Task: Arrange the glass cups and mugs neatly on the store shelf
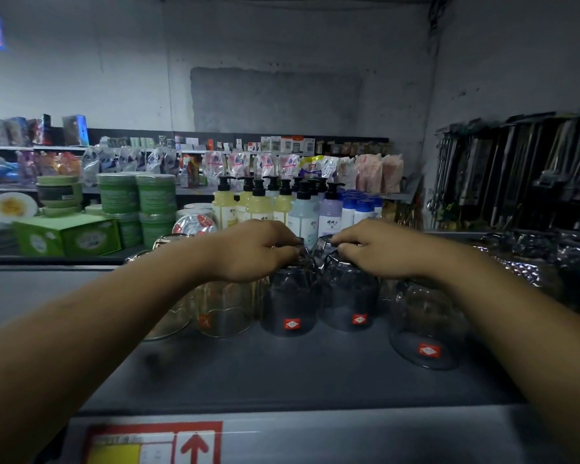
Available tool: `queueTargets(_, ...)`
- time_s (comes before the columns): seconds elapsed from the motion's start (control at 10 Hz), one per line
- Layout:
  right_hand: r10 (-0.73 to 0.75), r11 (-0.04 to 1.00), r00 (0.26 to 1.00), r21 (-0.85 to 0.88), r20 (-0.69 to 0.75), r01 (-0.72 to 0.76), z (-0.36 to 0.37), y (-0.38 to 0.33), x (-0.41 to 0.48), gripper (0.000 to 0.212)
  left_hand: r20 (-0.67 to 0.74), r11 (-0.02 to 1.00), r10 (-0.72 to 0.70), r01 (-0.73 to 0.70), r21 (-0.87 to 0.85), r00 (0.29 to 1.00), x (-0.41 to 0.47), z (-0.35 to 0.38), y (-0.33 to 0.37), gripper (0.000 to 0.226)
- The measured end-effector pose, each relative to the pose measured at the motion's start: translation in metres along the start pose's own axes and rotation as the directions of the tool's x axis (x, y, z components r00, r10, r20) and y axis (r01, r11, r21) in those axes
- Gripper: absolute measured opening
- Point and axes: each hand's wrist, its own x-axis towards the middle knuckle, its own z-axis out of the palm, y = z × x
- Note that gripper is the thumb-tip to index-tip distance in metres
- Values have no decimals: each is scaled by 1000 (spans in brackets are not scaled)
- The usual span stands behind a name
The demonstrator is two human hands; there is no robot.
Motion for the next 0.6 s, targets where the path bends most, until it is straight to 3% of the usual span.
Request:
queueTargets(0.2, -14, 1000, 999, -19, -48, 13, 0, -4, -3, 29, -94, 1000, 26, -25, 7, 995, -1, 5, -3, 37)
queueTargets(0.4, -67, 996, 982, -70, -175, 55, -6, -9, -24, 29, -317, 995, 101, -98, 28, 943, -13, 12, 12, 31)
queueTargets(0.6, -258, 964, 890, -39, -377, 264, -12, 0, -100, 28, -555, 952, 184, -287, -103, 811, -57, 21, 67, 30)
